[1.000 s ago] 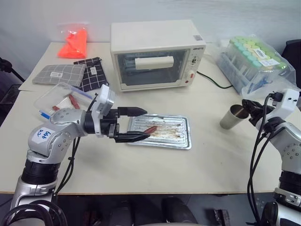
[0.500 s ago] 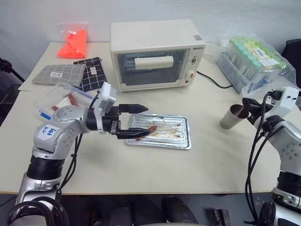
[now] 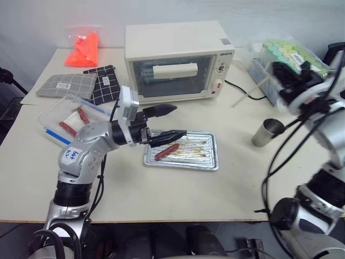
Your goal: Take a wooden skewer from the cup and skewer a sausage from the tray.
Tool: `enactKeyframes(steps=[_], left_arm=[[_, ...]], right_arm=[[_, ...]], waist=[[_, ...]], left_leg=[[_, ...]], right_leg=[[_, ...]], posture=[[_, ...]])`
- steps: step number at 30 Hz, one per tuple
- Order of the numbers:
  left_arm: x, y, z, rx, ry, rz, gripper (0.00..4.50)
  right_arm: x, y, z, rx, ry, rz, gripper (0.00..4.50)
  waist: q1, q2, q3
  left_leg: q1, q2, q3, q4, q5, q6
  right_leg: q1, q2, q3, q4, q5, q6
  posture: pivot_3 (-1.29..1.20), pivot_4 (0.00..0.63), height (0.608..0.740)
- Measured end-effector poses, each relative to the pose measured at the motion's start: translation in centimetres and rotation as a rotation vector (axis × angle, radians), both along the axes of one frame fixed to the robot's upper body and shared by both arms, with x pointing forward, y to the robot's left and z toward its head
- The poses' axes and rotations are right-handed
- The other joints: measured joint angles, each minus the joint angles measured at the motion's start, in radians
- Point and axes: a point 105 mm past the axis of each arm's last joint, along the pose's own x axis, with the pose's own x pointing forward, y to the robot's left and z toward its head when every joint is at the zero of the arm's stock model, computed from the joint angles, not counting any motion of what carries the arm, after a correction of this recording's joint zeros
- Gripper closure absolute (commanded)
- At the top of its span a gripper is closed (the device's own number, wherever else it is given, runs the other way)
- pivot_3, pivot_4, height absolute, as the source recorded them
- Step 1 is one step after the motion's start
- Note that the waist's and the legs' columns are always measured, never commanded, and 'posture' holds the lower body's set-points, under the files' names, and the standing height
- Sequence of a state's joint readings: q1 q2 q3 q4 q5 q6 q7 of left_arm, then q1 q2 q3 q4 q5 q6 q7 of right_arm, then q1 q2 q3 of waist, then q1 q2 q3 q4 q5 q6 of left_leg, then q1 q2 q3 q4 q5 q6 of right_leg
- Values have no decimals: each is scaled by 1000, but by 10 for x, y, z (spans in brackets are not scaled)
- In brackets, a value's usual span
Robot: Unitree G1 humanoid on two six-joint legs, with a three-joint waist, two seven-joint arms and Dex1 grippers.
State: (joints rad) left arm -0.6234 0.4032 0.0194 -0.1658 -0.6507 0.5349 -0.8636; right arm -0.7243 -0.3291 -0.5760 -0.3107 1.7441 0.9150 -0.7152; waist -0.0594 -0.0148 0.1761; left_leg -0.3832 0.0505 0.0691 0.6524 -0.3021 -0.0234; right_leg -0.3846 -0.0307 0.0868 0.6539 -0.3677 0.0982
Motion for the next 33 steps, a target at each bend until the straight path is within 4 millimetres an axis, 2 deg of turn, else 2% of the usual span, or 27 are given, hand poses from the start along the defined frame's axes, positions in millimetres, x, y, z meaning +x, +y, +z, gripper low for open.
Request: enactKeyframes(steps=[4,7,12,19,26,33], left_arm=[[11,-20,4,-66,-9,2,0],[19,-30,1,-91,0,9,0],[25,-45,17,-147,-48,10,0],[25,-57,25,-225,-39,13,1452],[18,-66,22,-231,-20,-2,1452],[18,-71,19,-249,4,8,2905]], right_arm=[[-9,29,4,116,61,110,4435],[-10,32,6,172,82,107,4435],[-12,35,9,217,86,107,4435],[-10,34,4,232,111,93,4500],[-9,34,4,236,110,87,4500],[-9,34,6,248,107,86,4500]], waist=[[2,0,0],[0,0,0],[1,0,0],[0,0,0],[2,0,0],[2,0,0]], left_leg=[[-21,0,-2,12,-1,2],[-23,-1,-2,14,-2,4],[-22,-2,-2,14,-1,5],[-22,-1,-2,12,-1,5],[-22,-1,-2,13,0,5],[-22,-1,-2,13,0,5]], right_leg=[[-15,-1,-2,7,2,4],[-16,-3,-2,6,3,5],[-16,-3,-2,6,3,5],[-16,-2,-2,6,3,5],[-16,-2,-2,6,3,5],[-16,-2,-2,6,3,5]], posture=[[0,150,740],[0,150,740],[0,150,740],[0,150,740],[0,150,740],[0,150,740]])
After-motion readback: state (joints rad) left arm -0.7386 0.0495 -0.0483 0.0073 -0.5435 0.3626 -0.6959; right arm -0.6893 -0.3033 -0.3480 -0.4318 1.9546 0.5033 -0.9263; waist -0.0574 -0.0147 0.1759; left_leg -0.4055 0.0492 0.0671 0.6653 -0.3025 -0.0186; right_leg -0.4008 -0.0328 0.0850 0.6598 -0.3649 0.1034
